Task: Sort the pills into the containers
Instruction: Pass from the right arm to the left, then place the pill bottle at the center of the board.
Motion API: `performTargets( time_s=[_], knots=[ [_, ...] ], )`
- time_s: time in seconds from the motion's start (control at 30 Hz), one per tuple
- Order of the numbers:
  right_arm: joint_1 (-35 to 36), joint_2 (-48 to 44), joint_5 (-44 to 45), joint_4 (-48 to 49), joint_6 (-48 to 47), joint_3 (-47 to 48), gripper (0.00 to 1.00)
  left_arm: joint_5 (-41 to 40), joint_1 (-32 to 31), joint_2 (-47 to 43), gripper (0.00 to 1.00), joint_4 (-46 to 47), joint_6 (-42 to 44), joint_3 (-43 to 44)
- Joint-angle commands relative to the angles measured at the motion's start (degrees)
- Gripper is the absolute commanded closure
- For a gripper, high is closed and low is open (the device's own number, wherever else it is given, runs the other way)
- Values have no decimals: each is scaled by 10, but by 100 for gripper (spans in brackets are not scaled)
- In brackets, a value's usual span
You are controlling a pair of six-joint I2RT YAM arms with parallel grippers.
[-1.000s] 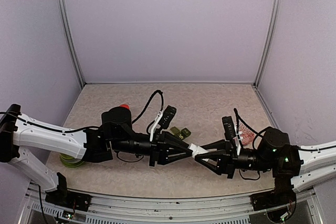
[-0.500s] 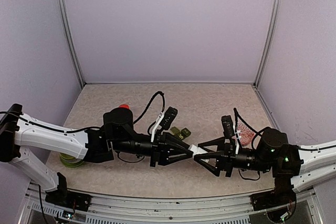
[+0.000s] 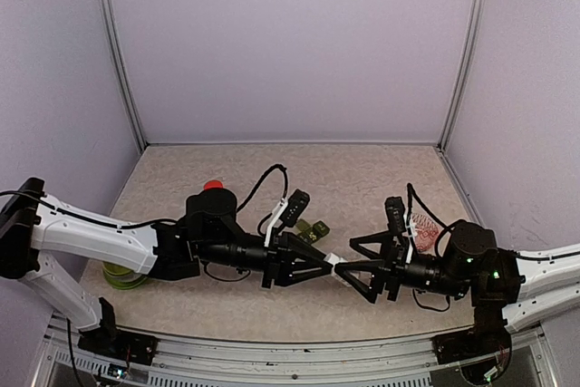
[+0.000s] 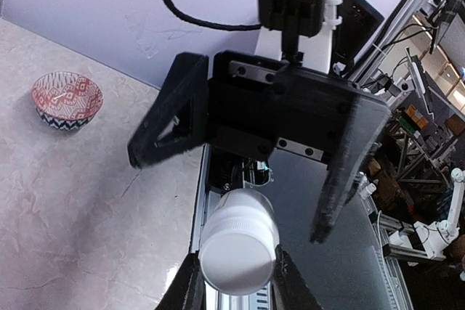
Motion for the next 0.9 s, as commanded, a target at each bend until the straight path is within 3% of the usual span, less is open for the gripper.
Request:
performTargets(
  time_s=[0.0, 0.23, 0.87],
  knots=[
    [-1, -18, 54, -27, -1, -7, 0, -16, 11, 8, 90, -18, -6, 6],
    [-1, -28, 117, -63, 11, -7, 0, -58, 38, 10, 90, -57, -2, 2],
    [-1, -23, 117, -66, 19, -17, 0, -236, 188, 67, 90, -239, 64, 66]
  ],
)
